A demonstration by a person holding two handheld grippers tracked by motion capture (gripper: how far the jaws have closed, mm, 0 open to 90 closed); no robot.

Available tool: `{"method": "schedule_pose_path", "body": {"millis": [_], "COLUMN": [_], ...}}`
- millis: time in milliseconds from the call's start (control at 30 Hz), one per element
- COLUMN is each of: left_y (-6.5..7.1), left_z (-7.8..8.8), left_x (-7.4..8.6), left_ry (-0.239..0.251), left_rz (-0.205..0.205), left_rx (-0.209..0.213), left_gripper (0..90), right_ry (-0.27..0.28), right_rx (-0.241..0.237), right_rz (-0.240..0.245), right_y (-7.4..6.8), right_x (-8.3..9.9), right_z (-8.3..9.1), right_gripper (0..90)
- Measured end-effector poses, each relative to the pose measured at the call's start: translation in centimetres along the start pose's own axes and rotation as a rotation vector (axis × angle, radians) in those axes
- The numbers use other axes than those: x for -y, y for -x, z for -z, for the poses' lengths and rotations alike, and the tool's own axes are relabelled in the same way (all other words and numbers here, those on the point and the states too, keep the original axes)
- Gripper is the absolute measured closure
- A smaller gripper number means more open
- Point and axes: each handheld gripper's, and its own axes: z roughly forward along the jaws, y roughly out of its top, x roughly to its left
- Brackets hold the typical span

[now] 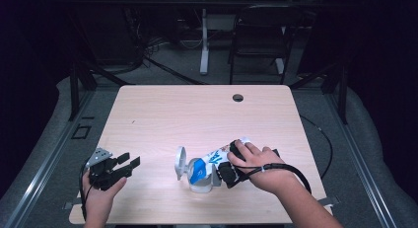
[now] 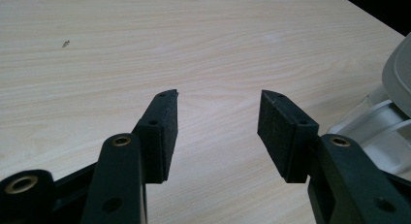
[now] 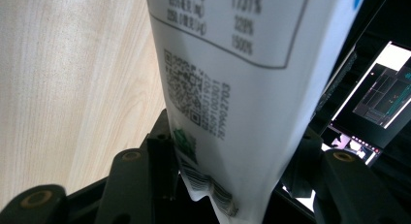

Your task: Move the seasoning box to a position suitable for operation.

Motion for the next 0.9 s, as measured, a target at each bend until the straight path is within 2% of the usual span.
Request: {"method": "schedule_pose_path", "body": {"millis": [400, 533, 900], "left_y": [0.0, -0.04, -0.03], "left_z": [0.02, 0.03, 0.06], "left_x": [-0.01, -0.01, -0.03], "left_ry": [0.0, -0.002, 0.0], "left_rz": [0.0, 0.001, 0.0], "left_rx": [0.0, 0.0, 0.0], "left_gripper": [49.8, 49.8, 49.8], "right_ry": [0.004, -0.018, -0.004], "right_rx": [0.002, 0.016, 0.016], "right_rz": [0.005, 0.031, 0.028], "right_y": [0.02, 0.13, 0.07], "right_x": [0.09, -0.04, -0.03], "right_z": [0.0, 0.16, 0.09], "right_gripper": [50.7, 51.1, 51.6]}}
